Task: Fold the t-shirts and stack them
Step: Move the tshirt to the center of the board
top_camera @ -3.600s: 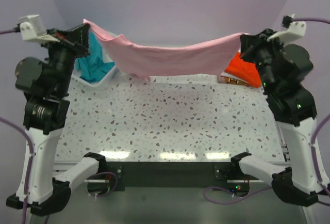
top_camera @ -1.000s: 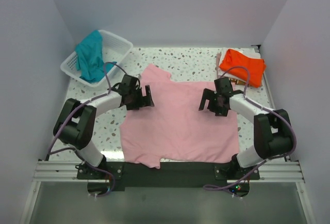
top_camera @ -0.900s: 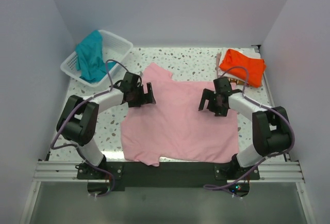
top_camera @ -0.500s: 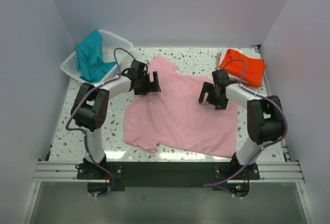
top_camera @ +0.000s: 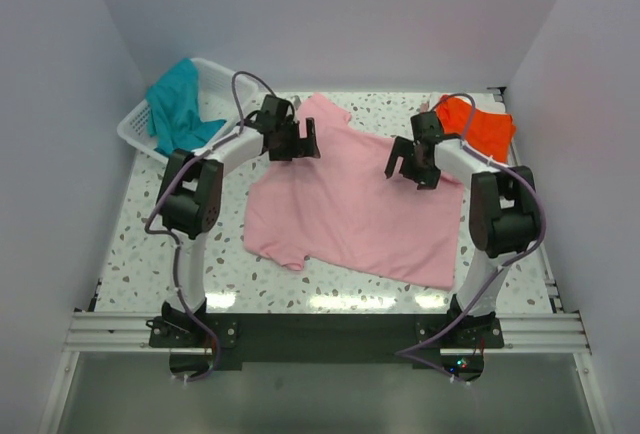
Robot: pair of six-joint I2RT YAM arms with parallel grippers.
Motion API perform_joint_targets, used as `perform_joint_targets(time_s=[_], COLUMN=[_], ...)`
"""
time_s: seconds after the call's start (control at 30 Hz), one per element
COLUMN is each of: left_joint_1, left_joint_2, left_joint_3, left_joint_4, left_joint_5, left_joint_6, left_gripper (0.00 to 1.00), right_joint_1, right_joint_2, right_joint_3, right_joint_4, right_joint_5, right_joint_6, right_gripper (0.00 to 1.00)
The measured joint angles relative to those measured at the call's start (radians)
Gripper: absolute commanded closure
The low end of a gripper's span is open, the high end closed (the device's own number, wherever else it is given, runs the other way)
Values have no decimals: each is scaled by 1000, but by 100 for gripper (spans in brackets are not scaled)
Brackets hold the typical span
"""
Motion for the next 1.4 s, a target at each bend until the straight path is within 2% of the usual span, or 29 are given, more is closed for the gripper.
perform_joint_targets(time_s=[0.13,0.3,0.4,0.6,0.87,1.07,1.4], left_joint_1=[0,0,0,-2,-2,-2,-2], left_joint_2=[-60,-279,-444,-753,-1007,-1115,-1129], left_joint_3=[-12,-134,-251,-579,-928,-1019,-1141], left_joint_4=[-1,20,34,35,-26,-56,-66], left_joint_5=[1,-9,-31,-102,-150,-182,-191], left_joint_6=[6,5,3,-37,-138,-200,-276], left_gripper=[0,0,1,1,1,3,11], right_joint_1=[14,63,97,145,181,188,188], right_joint_2=[-24,-134,-206,-273,-399,-443,-479], right_joint_3=[3,-21,-48,-135,-280,-335,-338], right_joint_4=[-2,0,0,5,0,3,0], right_joint_5=[2,2,1,-8,-37,-57,-60], right_joint_6=[-24,-54,-61,-60,-58,-47,-40], right_gripper=[6,6,6,7,7,7,7])
